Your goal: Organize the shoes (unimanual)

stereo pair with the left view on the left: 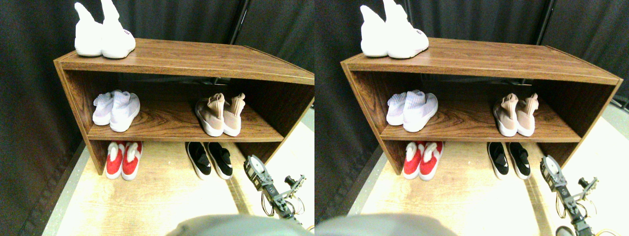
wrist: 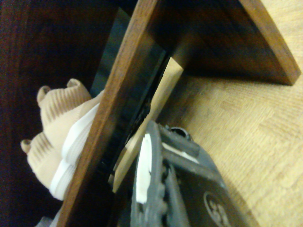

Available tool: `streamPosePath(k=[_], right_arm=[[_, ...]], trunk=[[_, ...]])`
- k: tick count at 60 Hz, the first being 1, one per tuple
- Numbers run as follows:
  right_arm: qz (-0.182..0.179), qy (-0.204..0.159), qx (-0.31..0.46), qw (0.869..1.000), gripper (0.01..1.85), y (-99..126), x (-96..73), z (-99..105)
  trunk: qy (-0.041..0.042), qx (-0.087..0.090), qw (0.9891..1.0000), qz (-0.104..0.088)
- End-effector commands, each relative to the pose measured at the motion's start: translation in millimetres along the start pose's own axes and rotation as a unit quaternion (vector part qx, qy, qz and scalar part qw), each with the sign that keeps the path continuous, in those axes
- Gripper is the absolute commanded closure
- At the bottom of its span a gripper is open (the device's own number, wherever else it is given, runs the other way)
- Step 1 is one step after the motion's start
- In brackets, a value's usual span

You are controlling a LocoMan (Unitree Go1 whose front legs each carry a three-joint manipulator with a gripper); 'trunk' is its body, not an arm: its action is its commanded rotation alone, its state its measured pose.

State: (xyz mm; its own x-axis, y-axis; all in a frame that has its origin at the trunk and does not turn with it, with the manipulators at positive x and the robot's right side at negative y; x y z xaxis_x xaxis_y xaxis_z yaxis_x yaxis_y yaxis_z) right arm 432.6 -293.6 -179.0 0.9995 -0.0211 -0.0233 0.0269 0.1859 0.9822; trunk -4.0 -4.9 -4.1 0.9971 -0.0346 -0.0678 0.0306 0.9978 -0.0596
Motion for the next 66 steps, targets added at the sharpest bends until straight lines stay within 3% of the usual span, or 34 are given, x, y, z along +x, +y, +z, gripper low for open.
streamPosePath(k=[1,6,8,15,25,36,45,53,66], right_arm=[[0.004,0.002,0.009,1.0,1.8,-3.0,10.1,2.0],[-0.015,0.003,0.012,1.0,1.8,-9.5,18.9,4.7],[-0.032,-0.015,0.002,0.999,1.8,-13.5,24.7,5.5],[-0.052,-0.027,-0.002,0.998,1.8,-23.2,38.5,8.2],[-0.065,-0.03,-0.002,0.997,1.8,-30.0,54.3,13.1],[-0.087,-0.063,-0.001,0.994,1.8,-39.9,71.2,19.2],[-0.095,-0.057,0.012,0.994,1.8,-51.6,78.0,19.0],[-0.116,-0.079,0.037,0.99,1.8,-54.3,72.8,7.6],[-0.109,-0.057,0.035,0.992,1.8,-55.2,70.2,-1.8]], trunk=[[0.0072,-0.012,0.9999,0.005],[0.0072,-0.012,0.9999,0.005],[0.0072,-0.012,0.9999,0.005],[0.0049,-0.014,0.9999,0.007],[0.0037,-0.013,0.9999,0.008],[0.0022,-0.013,0.9999,0.009],[0.0024,-0.013,0.9999,0.01],[0.0036,-0.013,0.9998,0.011],[0.0029,-0.016,0.9998,0.015]])
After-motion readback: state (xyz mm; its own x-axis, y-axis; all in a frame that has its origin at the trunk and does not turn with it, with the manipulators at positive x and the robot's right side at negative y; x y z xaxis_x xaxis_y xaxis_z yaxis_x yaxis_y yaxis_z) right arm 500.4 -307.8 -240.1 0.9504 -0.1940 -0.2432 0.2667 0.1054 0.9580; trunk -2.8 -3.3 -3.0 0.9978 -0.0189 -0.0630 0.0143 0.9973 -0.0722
